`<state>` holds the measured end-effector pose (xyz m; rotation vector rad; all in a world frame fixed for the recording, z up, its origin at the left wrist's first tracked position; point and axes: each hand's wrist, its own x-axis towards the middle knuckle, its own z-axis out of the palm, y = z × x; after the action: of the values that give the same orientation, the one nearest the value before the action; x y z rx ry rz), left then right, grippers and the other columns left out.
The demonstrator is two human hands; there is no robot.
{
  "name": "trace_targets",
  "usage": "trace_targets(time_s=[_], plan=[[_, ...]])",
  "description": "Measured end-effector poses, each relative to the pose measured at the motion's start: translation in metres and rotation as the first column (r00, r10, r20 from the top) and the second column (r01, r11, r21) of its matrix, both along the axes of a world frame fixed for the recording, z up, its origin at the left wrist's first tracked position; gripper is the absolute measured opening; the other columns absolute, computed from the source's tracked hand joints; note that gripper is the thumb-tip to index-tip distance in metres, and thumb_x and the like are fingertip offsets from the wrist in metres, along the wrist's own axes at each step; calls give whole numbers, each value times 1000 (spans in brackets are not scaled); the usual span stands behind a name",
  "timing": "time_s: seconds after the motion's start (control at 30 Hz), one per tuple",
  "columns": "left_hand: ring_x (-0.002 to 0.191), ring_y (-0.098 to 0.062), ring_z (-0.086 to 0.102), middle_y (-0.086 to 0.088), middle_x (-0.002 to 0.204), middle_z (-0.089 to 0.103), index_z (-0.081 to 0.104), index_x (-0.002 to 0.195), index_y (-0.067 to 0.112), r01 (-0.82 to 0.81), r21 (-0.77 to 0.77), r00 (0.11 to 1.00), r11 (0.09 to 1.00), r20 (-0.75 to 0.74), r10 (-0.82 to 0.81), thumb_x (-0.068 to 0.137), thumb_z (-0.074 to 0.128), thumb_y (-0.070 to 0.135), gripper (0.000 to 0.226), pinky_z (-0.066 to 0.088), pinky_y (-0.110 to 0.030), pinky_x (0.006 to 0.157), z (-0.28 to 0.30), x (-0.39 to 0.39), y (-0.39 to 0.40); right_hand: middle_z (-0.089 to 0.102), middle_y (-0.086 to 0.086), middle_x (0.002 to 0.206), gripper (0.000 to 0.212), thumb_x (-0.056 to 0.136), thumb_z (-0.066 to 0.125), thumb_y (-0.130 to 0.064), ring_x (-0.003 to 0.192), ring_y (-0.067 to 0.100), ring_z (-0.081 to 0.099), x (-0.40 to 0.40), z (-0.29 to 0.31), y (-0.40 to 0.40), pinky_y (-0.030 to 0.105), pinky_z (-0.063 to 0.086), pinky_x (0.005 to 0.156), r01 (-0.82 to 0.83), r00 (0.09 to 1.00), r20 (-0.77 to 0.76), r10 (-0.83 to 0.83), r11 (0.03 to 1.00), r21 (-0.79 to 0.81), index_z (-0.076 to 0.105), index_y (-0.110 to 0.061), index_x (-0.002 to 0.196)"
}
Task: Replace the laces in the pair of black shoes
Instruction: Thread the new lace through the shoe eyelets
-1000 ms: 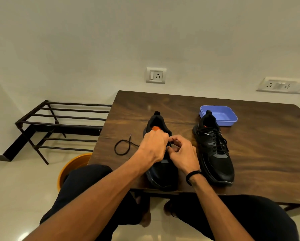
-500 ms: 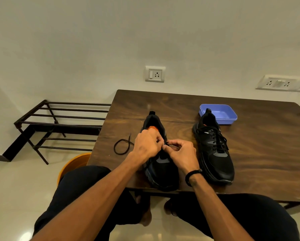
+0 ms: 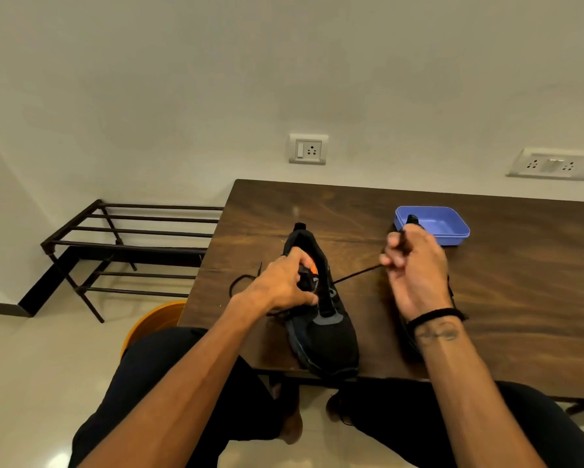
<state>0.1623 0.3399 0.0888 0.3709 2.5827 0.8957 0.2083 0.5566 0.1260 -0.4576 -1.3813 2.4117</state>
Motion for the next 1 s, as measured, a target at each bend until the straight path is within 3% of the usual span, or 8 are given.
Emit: trace_targets(time_s=[0.07,0.13,0.2,0.33,0.6,0.83,0.9,1.0], plan=[[114,-22,58,-2,129,56,42,130,30,-9,-98,1000,995,-12,8,85,78,11,61,51,-40,99,2,-1,-8,66,-1,83,10,104,55,-21,56,7,47,4,5,12,28,41,61,-40,998,61,18,924,381,61,-17,98],[126,-27,53,-3,141,53,44,141,32,-22,-262,996,965,-86,-1,86,67,-3,69,48,-44,107,2,-4,-15,72,-7,96,6,98,65,-22,76,1,60,6,-5,13,27,49,79,-207,973,230,28,549,809,71,-22,98],[126,-26,55,-2,141,56,47,145,33,-65,-345,993,936,-118,26,88,60,-7,71,50,-46,106,3,-3,-18,72,-8,105,21,95,73,-25,95,3,64,9,-22,3,27,51,95,-429,902,427,63,229,874,72,-25,116],[111,-20,63,1,125,62,61,127,32,-75,-300,997,951,-58,60,94,64,5,43,55,-41,99,-6,0,-17,76,-6,92,8,94,73,-27,94,14,70,6,-40,-18,36,57,90,-510,860,508,46,78,857,80,-24,98],[89,-14,64,8,94,67,67,95,25,-97,-232,983,968,-173,58,91,76,31,11,50,-32,77,-2,5,-6,67,-8,99,7,102,60,-27,92,11,63,0,-37,-12,32,51,83,-434,901,410,145,253,865,62,-23,97],[81,-10,64,10,87,67,67,84,25,-54,-189,968,981,-250,5,92,71,20,11,46,-28,69,-4,8,-4,72,-7,85,13,98,66,-22,81,6,65,0,-50,-22,37,58,81,-404,913,394,105,117,907,73,-24,87],[81,-14,66,8,86,69,66,83,24,-42,-213,965,976,-261,-15,91,68,20,9,53,-33,70,-2,8,-3,73,-7,91,13,101,61,-22,86,6,65,-3,-48,-19,32,56,83,-347,938,335,89,232,909,71,-23,92],[82,-18,68,6,87,69,65,85,24,-36,-223,965,974,-261,-24,90,64,21,7,60,-41,78,1,9,-1,78,4,95,14,106,52,-17,93,19,75,-5,-38,-16,40,60,89,-192,978,184,97,767,613,64,-9,105]])
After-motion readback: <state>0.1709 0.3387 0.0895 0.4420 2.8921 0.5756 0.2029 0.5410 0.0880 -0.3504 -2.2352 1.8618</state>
